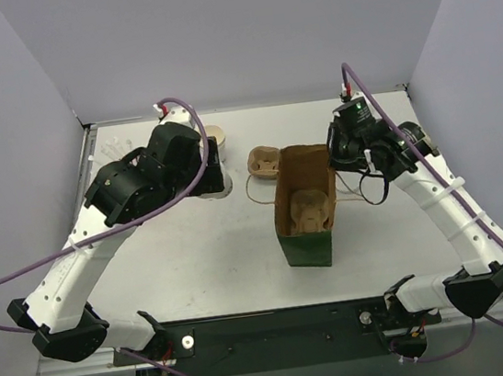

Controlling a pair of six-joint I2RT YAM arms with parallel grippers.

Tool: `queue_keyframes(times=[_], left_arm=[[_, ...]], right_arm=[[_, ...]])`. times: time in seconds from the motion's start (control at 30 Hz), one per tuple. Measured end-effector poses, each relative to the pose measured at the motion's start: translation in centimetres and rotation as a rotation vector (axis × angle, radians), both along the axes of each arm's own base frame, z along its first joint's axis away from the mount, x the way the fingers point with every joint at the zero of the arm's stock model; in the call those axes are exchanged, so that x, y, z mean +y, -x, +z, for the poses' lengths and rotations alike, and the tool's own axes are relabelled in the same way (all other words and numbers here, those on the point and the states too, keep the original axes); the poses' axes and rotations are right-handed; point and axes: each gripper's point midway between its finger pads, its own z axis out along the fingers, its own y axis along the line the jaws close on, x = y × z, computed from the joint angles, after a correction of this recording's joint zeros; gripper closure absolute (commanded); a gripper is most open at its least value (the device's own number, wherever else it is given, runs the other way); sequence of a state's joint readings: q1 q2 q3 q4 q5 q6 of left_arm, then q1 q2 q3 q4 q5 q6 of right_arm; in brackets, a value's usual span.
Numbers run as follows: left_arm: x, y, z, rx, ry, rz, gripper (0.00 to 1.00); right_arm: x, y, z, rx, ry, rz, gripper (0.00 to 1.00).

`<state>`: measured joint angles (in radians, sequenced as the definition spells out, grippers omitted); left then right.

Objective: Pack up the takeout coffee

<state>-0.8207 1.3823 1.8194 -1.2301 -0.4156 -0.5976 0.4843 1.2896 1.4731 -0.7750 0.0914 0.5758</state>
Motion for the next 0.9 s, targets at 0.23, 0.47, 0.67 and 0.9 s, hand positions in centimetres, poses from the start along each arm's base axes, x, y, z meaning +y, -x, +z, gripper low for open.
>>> queue_keyframes(times=[0.23, 0.47, 0.67, 0.9], left_arm=[[-0.7, 0.7, 4.6, -0.058, 0.111, -0.051, 0.56], [-1.9, 1.7, 7.0, -0.067, 0.204, -0.121, 0.57], [-3.4, 2.5, 6.3, -0.016, 0.237, -0.185, 0.57], [-5.5, 2.8, 4.5, 0.051, 0.247, -0.232, 0.58]], right_arm=[[1.0, -0.2, 5.5, -0.099, 0.115, 0.032, 1.0], [3.8, -1.5, 1.8, 0.004, 0.213, 0.069, 1.0], [6.0, -3.2, -0.2, 0.054, 0.176, 0.05, 1.0], [9.2, -3.4, 0.9, 0.025, 0.023, 0.009, 1.0]])
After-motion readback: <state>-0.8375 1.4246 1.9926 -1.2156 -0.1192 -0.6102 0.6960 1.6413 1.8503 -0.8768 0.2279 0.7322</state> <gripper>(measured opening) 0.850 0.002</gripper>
